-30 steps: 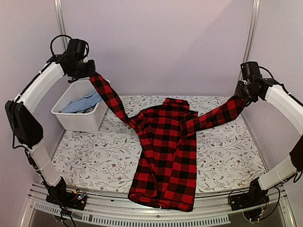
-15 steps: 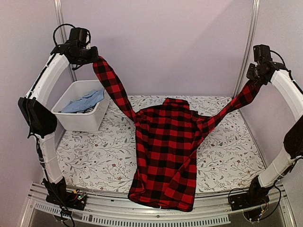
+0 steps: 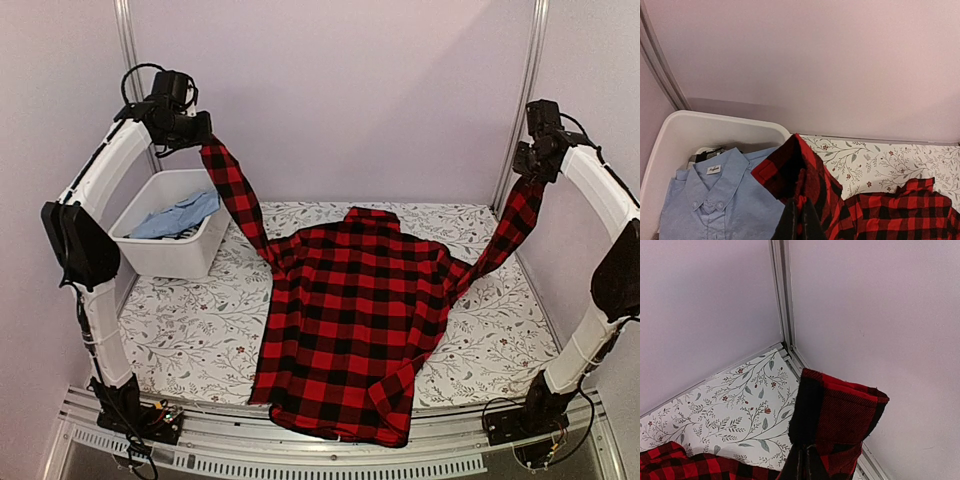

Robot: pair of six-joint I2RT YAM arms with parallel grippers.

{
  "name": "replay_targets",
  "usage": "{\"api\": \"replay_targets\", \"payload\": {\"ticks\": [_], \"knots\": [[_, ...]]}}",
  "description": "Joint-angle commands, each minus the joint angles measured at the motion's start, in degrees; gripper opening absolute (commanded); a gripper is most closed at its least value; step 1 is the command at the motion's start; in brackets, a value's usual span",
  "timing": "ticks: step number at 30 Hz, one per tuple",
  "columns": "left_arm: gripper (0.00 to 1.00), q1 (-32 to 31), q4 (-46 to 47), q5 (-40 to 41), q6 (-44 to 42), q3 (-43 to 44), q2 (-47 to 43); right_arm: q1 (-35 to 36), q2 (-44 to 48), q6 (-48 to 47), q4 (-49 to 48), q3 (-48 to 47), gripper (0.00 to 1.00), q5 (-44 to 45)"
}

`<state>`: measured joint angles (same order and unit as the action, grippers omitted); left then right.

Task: Fold and stack the long sleeve shirts
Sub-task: Flatten out the square-folded shirt at the center of the board.

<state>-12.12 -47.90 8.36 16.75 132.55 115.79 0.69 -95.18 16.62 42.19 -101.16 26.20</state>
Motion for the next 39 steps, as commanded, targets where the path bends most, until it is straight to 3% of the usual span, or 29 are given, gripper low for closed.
{"api": "replay_targets", "payload": {"ticks": [1, 6, 9, 17, 23, 30, 39], "knots": [[0.00, -0.6, 2.1, -1.8, -1.1, -0.1, -0.3, -0.3, -0.9, -1.2, -1.3, -0.7, 0.03, -1.0], [0.00, -2.6, 2.1, -3.8, -1.2, -1.4, -0.1, -0.3, -3.4, -2.0, -0.6, -2.4, 0.03, -3.0], [0.00, -6.4, 3.5, -4.2, -0.2, -7.5, -1.3, 0.5, -4.5, -1.0, -0.4, 0.3, 0.02, -5.0], [0.00, -17.4, 18.0, -7.8, 6.9, -38.5, -7.4, 12.8, -1.7, 5.2, -10.3, 24.3, 0.03, -10.9], [0.00, -20.5, 24.3, -14.9, 12.4, -49.8, -3.9, 17.3, -5.7, 12.1, -17.1, 36.2, 0.03, -18.1], [0.00, -19.8, 26.0, -15.2, 13.1, -51.7, 2.4, 16.5, -10.1, 13.8, -19.0, 40.1, 0.02, -17.5], [0.00, -14.3, 23.8, -14.3, 13.2, -47.6, 10.8, 10.3, -17.1, 11.2, -19.0, 37.4, 0.01, -20.4]]}}
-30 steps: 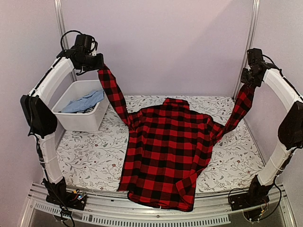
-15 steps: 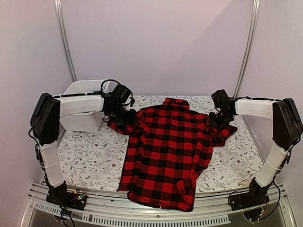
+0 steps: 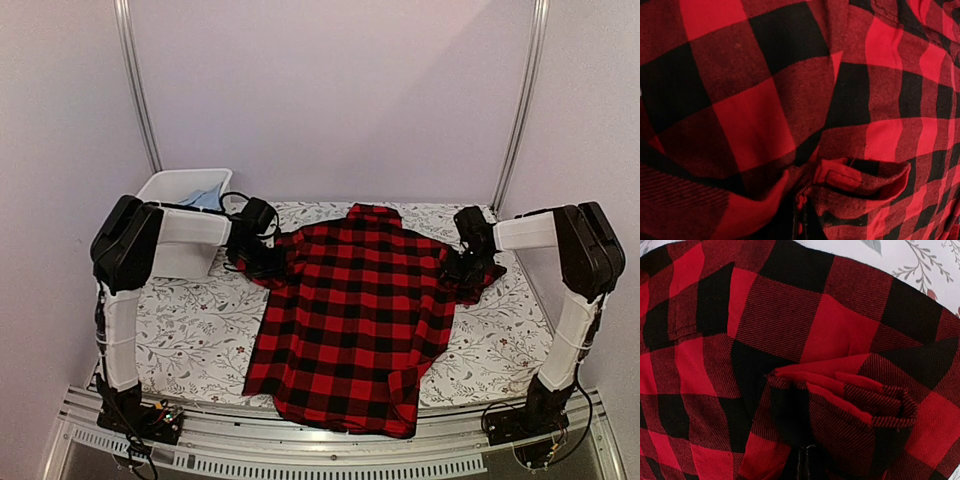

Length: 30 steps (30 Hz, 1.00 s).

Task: Fold and stack the long sleeve shirts
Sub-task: Flatten out the square-folded shirt at the center of the board.

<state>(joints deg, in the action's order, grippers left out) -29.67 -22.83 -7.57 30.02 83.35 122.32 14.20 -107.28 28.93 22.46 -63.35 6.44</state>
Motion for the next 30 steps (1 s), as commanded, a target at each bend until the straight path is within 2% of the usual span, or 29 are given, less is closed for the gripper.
{"api": "replay_targets", "payload": {"ticks": [1, 8, 13, 18, 25, 30], "knots": [[0.00, 3.8, -1.6, 1.8, -0.4, 2.2, 4.9, -4.0, -5.6, -1.7, 0.9, -1.2, 0.01, -0.6], [0.00, 7.2, -5.9, 4.2, -2.4, 9.2, 9.3, -7.7, -12.8, -6.4, 5.8, -12.9, 0.04, 0.7], [0.00, 8.1, -7.3, 4.5, -3.1, 11.5, 10.5, -8.7, -17.9, -10.1, 11.1, -24.0, 0.11, 3.8], [0.00, 8.2, -7.4, 4.5, -3.4, 11.6, 10.3, -10.7, -16.2, -11.4, 11.0, -22.9, 0.27, 4.7], [0.00, 8.3, -7.7, 4.3, -4.2, 12.3, 10.1, -13.6, -16.5, -12.6, 9.7, -21.3, 0.27, 3.4], [0.01, 8.3, -8.5, 3.4, -5.0, 13.7, 10.0, -13.8, -21.2, -15.0, 10.1, -28.0, 0.29, 3.1]]}}
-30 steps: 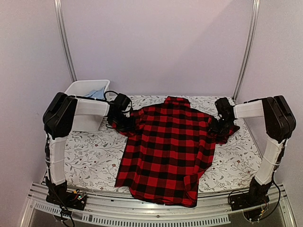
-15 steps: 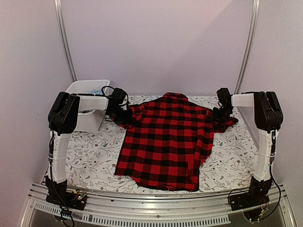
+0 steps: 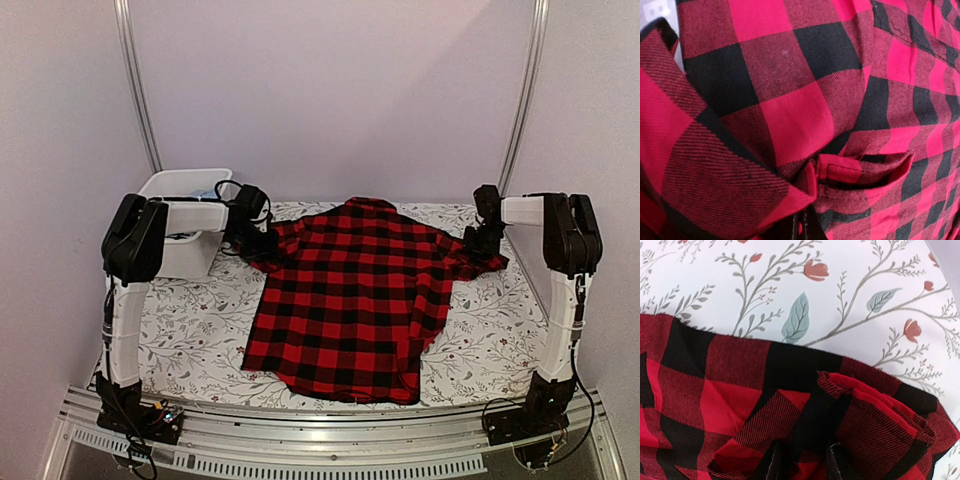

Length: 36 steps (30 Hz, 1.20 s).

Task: Fold and stack the long sleeve shirts
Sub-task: Flatten out the square-folded shirt at the center of the board.

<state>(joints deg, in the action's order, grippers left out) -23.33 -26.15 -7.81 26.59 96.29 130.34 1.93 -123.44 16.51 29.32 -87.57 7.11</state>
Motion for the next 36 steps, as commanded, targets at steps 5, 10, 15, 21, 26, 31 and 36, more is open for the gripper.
{"api": "replay_targets", "payload": {"ticks": [5, 10, 15, 21, 26, 31, 36], "knots": [[0.11, 1.7, -5.6, 2.6, -2.3, 1.3, 0.7, -1.5, -9.2, -4.3, 6.1, -10.5, 0.31, 1.1], [0.23, 0.9, -5.9, 2.8, -3.8, 1.7, -1.5, -1.5, -8.4, -6.0, 6.0, -12.0, 0.38, 0.7], [0.36, -0.6, -7.0, 3.6, -4.9, 2.7, -4.0, -1.1, -9.0, -6.9, 10.1, -17.1, 0.56, 0.8], [0.52, -2.4, -7.2, 4.9, -5.5, 2.0, -8.1, 2.4, -2.2, -5.9, 11.3, -14.5, 0.82, 4.6], [0.61, -4.0, -7.2, 6.6, -5.7, 0.5, -12.0, 4.9, 6.9, -3.6, 10.2, -5.8, 0.92, 6.3], [0.66, -5.0, -6.3, 7.4, -5.5, -2.4, -15.6, 7.5, 16.3, -1.6, 8.5, 3.2, 0.95, 6.0], [0.74, -5.3, -5.6, 7.4, -5.5, -5.0, -17.1, 11.5, 21.8, 0.3, 7.3, 9.0, 0.95, 5.6]]}}
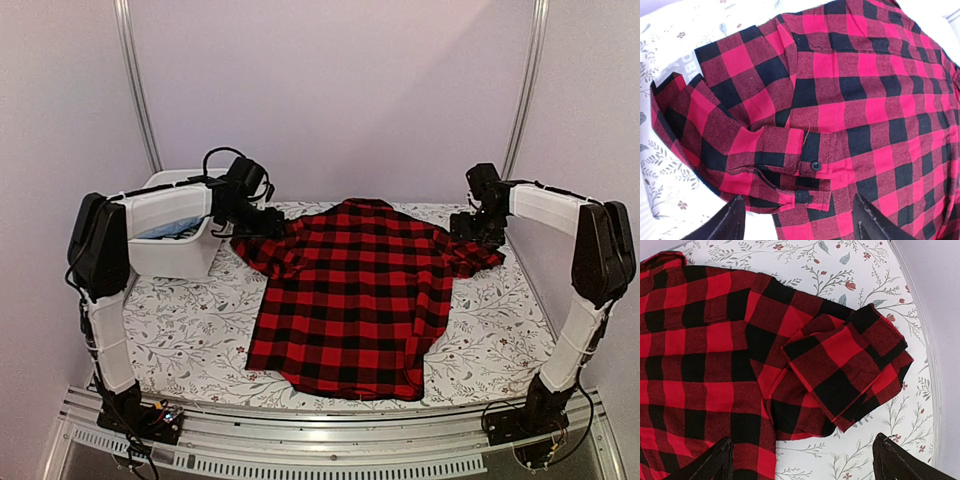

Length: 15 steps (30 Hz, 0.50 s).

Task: Fold and stack the long sleeve shirts
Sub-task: Flatten out the square-folded shirt at the center of the board, then adjust the flattened shirt at the center of the board.

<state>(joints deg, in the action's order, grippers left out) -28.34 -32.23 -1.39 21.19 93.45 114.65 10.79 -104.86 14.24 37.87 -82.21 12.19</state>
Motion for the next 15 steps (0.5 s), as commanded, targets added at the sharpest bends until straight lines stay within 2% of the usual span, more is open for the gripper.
{"api": "replay_targets", "payload": {"ticks": [1, 8, 15], "knots": [[0.75, -0.3, 0.5, 1.2, -0.2, -2.4, -1.3, 2.9, 3.7, 2.8, -1.0, 4.3, 0.95, 0.8], [0.77, 0.3, -0.7, 3.0, 1.1, -4.1, -1.5, 3.0, 6.4, 4.2, -0.5, 9.3, 0.95, 2.8], [0.82, 0.3, -2.0, 4.7, 0.3, -7.4, -5.2, 3.2, 12.8, 5.7, -1.3, 16.1, 0.93, -0.9]]}}
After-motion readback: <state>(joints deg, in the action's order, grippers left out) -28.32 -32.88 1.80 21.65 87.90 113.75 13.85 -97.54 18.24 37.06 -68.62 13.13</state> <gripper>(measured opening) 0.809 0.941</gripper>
